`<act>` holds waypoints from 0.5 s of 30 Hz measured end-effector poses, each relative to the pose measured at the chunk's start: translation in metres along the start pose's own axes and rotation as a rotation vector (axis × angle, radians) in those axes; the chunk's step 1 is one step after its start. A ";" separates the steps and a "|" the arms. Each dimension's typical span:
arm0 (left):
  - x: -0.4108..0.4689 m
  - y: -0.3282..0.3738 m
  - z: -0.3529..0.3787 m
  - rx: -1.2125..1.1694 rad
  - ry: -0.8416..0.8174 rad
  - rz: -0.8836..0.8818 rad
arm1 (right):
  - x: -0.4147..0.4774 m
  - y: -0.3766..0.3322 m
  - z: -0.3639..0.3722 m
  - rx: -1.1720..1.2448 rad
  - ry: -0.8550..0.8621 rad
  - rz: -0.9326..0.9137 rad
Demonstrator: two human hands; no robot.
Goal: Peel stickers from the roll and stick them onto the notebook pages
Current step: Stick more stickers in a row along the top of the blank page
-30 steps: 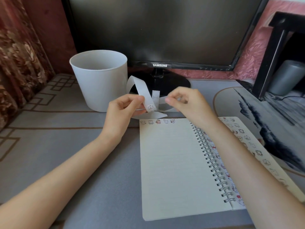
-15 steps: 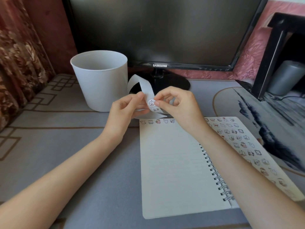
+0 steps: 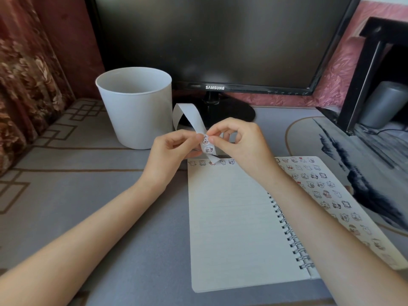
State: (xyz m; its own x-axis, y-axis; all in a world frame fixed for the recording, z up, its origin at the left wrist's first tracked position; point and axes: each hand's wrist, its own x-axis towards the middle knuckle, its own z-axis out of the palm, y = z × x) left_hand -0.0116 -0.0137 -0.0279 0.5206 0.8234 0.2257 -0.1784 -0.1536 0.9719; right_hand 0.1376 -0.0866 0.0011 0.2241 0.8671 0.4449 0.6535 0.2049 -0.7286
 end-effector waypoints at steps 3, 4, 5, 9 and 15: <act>-0.001 0.000 0.001 0.018 -0.013 0.004 | 0.000 0.000 0.000 -0.006 -0.002 0.008; -0.001 0.000 0.002 0.023 -0.015 0.004 | 0.000 0.000 0.000 -0.017 -0.002 0.008; -0.001 0.000 0.003 0.026 -0.016 0.003 | 0.000 0.000 0.000 -0.029 -0.003 0.008; -0.002 0.001 0.004 0.036 -0.008 -0.003 | 0.000 0.000 -0.001 -0.069 -0.007 -0.004; 0.000 0.000 0.002 -0.065 0.017 -0.086 | 0.002 0.001 -0.004 -0.116 -0.068 -0.087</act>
State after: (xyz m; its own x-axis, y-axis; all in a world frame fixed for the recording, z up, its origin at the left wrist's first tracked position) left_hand -0.0096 -0.0146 -0.0275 0.5220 0.8414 0.1399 -0.1876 -0.0467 0.9811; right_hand 0.1417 -0.0861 0.0036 0.1160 0.8777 0.4649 0.7481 0.2307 -0.6222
